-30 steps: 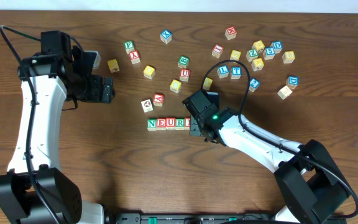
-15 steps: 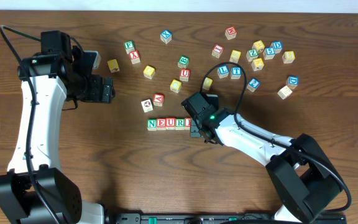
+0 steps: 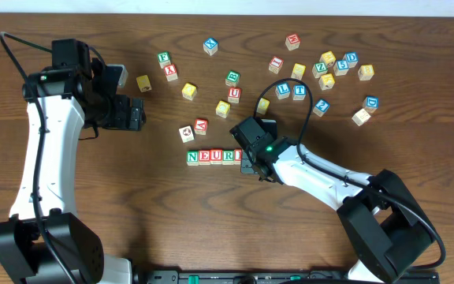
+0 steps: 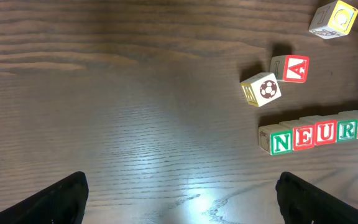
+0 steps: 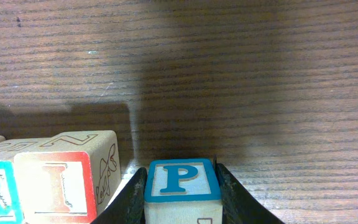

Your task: Spell out NEURIPS

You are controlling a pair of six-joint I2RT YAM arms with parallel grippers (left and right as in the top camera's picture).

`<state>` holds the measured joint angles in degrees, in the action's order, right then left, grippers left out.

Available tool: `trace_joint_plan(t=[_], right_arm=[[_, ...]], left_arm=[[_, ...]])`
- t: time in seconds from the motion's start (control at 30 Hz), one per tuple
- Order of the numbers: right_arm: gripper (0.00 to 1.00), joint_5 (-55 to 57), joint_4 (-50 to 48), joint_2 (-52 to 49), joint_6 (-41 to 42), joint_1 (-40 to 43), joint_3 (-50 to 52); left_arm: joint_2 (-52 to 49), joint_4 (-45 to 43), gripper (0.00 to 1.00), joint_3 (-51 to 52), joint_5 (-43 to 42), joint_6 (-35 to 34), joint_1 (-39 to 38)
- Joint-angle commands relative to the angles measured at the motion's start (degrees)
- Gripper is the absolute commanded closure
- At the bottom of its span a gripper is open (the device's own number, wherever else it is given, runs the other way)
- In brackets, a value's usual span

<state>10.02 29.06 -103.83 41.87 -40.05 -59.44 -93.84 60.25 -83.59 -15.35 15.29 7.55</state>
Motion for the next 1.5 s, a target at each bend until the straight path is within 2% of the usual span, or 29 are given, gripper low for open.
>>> trace_joint_plan(t=[0.0,0.13,0.43,1.13,1.33,1.47], right_arm=[[0.76,1.01,-0.15,-0.59,0.7,-0.33,0.42],[0.81,1.03,-0.26,-0.57,0.72,-0.07,0.39],[0.82,1.05,-0.37,-0.52,0.26,1.77,-0.26],[0.8,7.19,-0.66,-0.52,-3.67,2.75,-4.72],[0.82,11.02,-4.28,-0.52,-8.87,3.28,-4.85],[0.88,13.62,-6.03,-0.52,-9.88,3.26,-4.83]], left_arm=[[0.83,0.33,0.05,-1.16,-0.66,0.74,-0.02],[0.83,0.31,0.05,-1.16,-0.66,0.72,-0.02],[0.83,0.31,0.05,-1.16,-0.66,0.72,-0.02],[0.83,0.31,0.05,-1.16,-0.68,0.72,-0.02],[0.83,0.31,0.05,-1.16,-0.68,0.72,-0.02],[0.83,0.31,0.05,-1.16,-0.68,0.72,-0.02]])
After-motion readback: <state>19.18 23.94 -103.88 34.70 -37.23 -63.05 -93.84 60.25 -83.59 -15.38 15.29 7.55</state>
